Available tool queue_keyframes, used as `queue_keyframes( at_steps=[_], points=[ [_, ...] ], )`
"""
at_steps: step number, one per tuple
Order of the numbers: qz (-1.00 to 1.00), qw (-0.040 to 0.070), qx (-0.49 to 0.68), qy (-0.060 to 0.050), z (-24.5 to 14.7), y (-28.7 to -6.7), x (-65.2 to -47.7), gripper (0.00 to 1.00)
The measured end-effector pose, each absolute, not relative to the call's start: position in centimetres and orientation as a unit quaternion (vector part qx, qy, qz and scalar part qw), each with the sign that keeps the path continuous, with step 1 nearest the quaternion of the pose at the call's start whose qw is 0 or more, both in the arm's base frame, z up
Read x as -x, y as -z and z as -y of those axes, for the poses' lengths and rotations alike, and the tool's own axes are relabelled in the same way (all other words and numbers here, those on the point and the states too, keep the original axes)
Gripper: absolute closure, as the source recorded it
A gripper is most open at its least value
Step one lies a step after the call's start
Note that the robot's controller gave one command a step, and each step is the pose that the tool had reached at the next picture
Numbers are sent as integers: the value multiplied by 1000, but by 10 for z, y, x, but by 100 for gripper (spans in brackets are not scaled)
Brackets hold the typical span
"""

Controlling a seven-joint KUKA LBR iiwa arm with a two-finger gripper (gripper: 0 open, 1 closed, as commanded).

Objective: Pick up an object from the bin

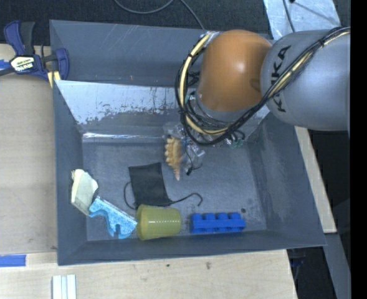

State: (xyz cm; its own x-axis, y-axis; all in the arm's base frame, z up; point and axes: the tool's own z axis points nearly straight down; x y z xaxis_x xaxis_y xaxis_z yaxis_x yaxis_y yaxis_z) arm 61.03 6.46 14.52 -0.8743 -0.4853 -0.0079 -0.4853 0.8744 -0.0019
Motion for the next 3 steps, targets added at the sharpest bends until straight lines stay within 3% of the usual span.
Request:
queue_keyframes(
  at_steps=[3],
  points=[
    [-968,7,250,0,-65,-189,-611,100]
  ],
)
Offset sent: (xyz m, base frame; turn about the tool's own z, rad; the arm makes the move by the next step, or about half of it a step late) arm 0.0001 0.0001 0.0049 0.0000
